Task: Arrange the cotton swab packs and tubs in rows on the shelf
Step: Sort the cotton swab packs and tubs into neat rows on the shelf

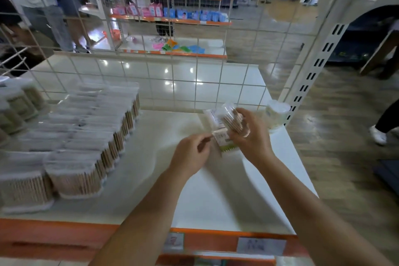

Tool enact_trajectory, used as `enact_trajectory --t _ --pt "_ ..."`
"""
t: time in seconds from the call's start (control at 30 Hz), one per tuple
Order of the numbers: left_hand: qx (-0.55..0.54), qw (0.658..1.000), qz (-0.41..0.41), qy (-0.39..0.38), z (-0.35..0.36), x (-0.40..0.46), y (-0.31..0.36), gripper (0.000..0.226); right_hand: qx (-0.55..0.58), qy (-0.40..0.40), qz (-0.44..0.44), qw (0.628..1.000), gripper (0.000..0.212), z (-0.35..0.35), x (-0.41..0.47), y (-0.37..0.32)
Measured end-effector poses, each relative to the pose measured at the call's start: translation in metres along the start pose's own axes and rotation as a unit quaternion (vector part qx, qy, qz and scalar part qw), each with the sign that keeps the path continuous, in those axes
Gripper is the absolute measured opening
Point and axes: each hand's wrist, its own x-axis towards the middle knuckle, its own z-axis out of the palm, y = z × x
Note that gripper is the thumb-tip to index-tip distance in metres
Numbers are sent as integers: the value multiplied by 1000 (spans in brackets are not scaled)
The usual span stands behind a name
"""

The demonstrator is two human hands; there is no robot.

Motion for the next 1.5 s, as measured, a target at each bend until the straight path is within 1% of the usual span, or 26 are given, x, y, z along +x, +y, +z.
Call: enact_trajectory --t 0.07,0.1,0.17,0.23,0.27,0.33,0.4,0.47,0.53,0.6,0.7,0.77,0.83,0.9,0.97,1.03,1.13,1.2,1.27,1.33,1.4,1.5 --pt "-132 989 -65 10 -5 -1 6 20 121 -5 69 990 54 1 -12 -11" --pt "-187 979 -85 11 -7 -2 9 22 183 -13 105 977 57 2 -17 -15" --pt "-279 953 -116 2 -10 -2 13 26 316 -34 152 936 57 7 -25 -23" --pt "-348 927 -134 -29 -13 -2 14 33 425 -51 171 887 49 13 -30 -30" --pt "-375 916 -137 -47 -15 -1 13 36 456 -56 176 871 44 16 -32 -31" --pt "-425 892 -137 -67 -17 -1 10 35 482 -63 183 855 38 21 -36 -32" --pt "-457 875 -141 -72 -20 0 7 31 488 -61 192 849 34 22 -39 -29" --pt "-466 870 -142 -74 -21 1 6 32 474 -49 197 857 31 21 -41 -25" --pt "-457 875 -143 -78 -20 2 5 37 450 -37 196 870 32 22 -44 -21" --pt "-434 885 -144 -90 -20 3 6 48 423 -40 183 887 33 23 -47 -19" --pt "-394 902 -119 -132 -20 3 6 59 390 -64 164 904 37 24 -50 -20" --pt "-376 907 -106 -157 -22 1 7 66 375 -63 156 912 42 25 -52 -21" --pt "-357 914 -99 -163 -23 -1 9 72 318 -37 137 937 50 27 -55 -21" --pt "-329 930 -85 -142 -21 -2 11 75 231 3 107 967 59 30 -58 -22" --pt "-300 944 -67 -117 -18 -3 11 78 175 41 77 981 65 30 -57 -23" --pt "-278 953 -65 -106 -14 -5 11 79 146 55 60 986 71 29 -56 -25" --pt "-203 974 -39 -96 -9 -9 9 81 87 55 37 994 80 28 -57 -25" --pt "-167 981 -21 -94 -9 -11 9 82 52 51 24 997 76 28 -57 -26" --pt "-132 987 -13 -94 -13 -11 14 79 21 63 21 998 71 27 -56 -30" --pt "-63 993 14 -96 -20 -11 16 77 -11 81 23 996 65 27 -53 -36" --pt "6 994 48 -96 -33 -10 17 78 -15 85 31 996 65 26 -47 -46" --pt "69 992 56 -91 -70 -5 20 79 4 94 24 995 64 32 -37 -67"
